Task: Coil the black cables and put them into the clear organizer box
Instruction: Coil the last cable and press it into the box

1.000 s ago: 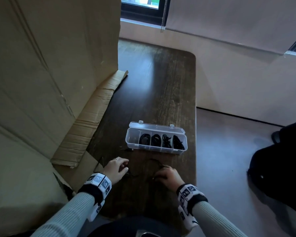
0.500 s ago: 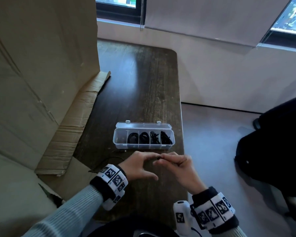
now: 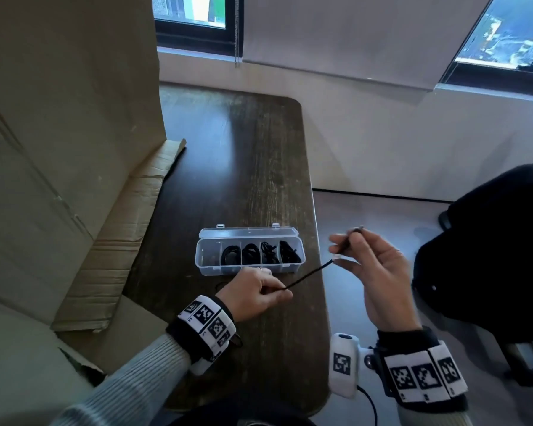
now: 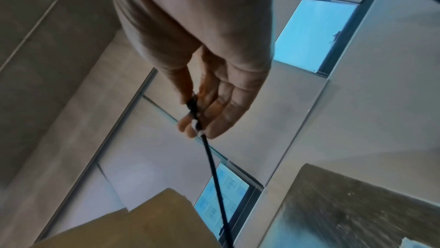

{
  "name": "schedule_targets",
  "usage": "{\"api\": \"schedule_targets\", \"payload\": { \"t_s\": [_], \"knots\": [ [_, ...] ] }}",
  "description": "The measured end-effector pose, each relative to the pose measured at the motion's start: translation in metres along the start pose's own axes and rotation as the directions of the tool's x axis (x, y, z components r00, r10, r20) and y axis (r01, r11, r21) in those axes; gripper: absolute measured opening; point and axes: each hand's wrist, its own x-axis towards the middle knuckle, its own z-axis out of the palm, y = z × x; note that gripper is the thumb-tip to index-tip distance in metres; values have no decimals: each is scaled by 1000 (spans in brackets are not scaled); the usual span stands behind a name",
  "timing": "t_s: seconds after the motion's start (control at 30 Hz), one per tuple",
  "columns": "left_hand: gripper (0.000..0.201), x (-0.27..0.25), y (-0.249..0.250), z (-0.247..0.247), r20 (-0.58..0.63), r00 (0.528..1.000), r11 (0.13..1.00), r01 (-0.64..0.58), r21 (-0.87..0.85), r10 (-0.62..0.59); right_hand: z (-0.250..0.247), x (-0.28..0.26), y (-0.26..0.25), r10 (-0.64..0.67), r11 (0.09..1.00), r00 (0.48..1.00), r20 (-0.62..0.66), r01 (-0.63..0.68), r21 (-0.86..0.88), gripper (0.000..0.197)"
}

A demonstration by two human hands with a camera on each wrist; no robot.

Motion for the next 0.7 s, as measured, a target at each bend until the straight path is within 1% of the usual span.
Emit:
{"api": "schedule_targets", "payload": {
  "t_s": [0.1,0.2,0.23,0.3,0.37,0.4,0.47,0.53,0.57,0.6,0.63,0.67,0.7],
  "knots": [
    [20,0,-6,-10,-57,998,998,-35,-51,32,-11,2,2,9,998,998,-68,-5,58,15],
    [17,-5,-1,-16,-51,997,997,-56,-58,53,-15,1,5,14,996,996,-94,-6,86,14],
    [19,-7,2,-17,-28,998,997,-49,-64,48,-15,1,7,23,996,995,-98,-14,91,15],
    [20,-10,8,-18,76,997,997,-29,-73,35,-14,2,13,59,997,993,-105,-53,60,19],
    [20,-14,14,-16,167,984,998,-47,-47,54,-10,2,26,121,991,985,-124,-126,-34,25],
    [20,-15,17,-13,178,981,997,-66,-48,74,-8,2,35,175,981,975,-137,-185,-64,29],
    [18,-14,22,-7,127,988,992,-80,-99,93,-5,0,52,329,942,935,-135,-334,-20,47],
    [14,-12,25,-5,3,997,985,-73,-154,74,-6,-1,62,471,882,877,-93,-466,71,63],
    [12,-10,25,-6,-58,996,984,-72,-160,63,-6,-3,63,512,857,857,-54,-506,96,67],
    [12,-9,24,-7,-93,994,986,-69,-155,55,-5,-5,64,532,843,847,-2,-530,89,68],
    [13,-7,22,-8,-93,994,989,-61,-137,49,-4,-7,63,528,846,847,60,-530,48,66],
    [14,-6,21,-9,-62,997,992,-58,-109,51,-1,-9,63,501,864,857,121,-503,-15,59],
    [16,-6,20,-9,-14,998,995,-62,-82,61,2,-10,63,458,889,873,167,-452,-78,48]
  ]
}}
